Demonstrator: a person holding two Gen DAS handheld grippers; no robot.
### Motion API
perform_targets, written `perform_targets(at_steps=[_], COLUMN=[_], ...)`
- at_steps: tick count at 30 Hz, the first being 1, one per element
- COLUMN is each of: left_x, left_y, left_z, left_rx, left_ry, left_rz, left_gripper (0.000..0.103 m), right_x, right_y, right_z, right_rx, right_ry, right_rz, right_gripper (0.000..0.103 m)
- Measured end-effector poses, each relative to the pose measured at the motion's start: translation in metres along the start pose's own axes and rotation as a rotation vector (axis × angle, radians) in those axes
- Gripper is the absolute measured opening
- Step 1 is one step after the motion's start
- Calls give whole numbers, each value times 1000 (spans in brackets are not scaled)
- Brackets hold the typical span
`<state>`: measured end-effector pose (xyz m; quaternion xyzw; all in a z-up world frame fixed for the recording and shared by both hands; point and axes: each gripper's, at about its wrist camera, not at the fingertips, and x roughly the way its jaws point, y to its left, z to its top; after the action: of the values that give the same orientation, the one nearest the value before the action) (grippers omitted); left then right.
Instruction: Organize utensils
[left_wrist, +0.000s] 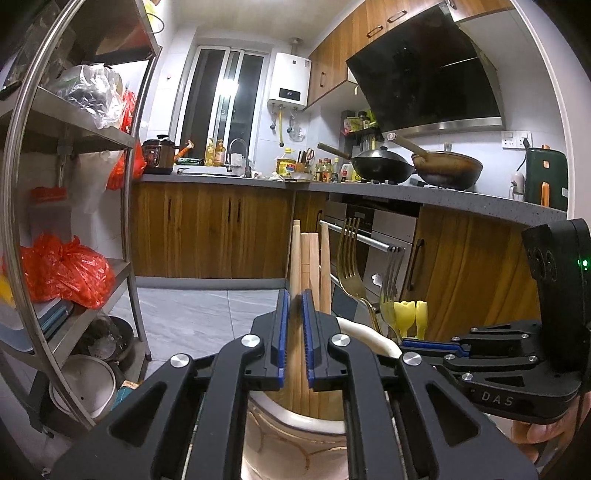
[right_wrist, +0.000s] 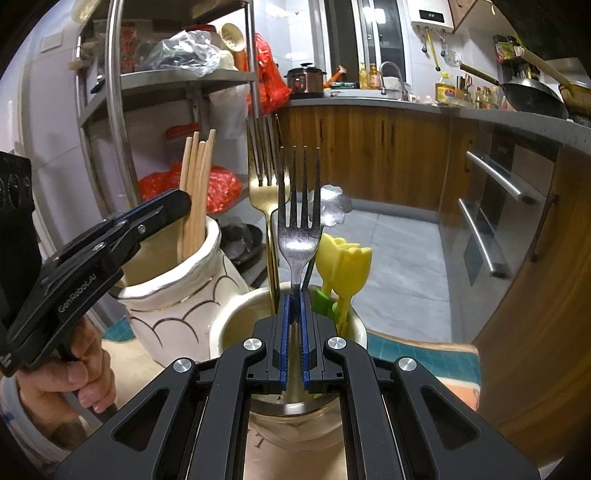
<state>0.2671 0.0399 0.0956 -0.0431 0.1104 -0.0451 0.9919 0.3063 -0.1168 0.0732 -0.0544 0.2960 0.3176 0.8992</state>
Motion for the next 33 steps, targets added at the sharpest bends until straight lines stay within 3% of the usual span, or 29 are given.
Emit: perform_targets(at_steps=[2,9,16,18,22,24,28,33], left_x=[-1,-6,-21,-25,-33,-40,-54,-73], left_y=[-1,0,5,7,9,10,11,13], left_z=[0,2,9,9,10,12,16,9], left_rx=[5,9,-17,-29,-37,-37,-36,-50], left_ry=[-9,-26,-35,-31,-19,-27,-47,-55], left_rz=[14,16,12,8,3,10,17,30], left_gripper=[44,47,57,62,76,86,97,97], right_x=[0,-4,-27,-37,-54,-63,-78,-90], right_y=[-1,-3,-7,-6,-3,-1,5,5], right_z=[0,1,9,11,12,12,6,-14], right_rx=[10,24,59,56,55,53,47,77], right_ry=[2,-11,-108,-147,-199,-227,-263,-326], right_rz=[5,27,60,58,68,79,69,32], right_gripper=[6,8,12,24,33,50,64,82])
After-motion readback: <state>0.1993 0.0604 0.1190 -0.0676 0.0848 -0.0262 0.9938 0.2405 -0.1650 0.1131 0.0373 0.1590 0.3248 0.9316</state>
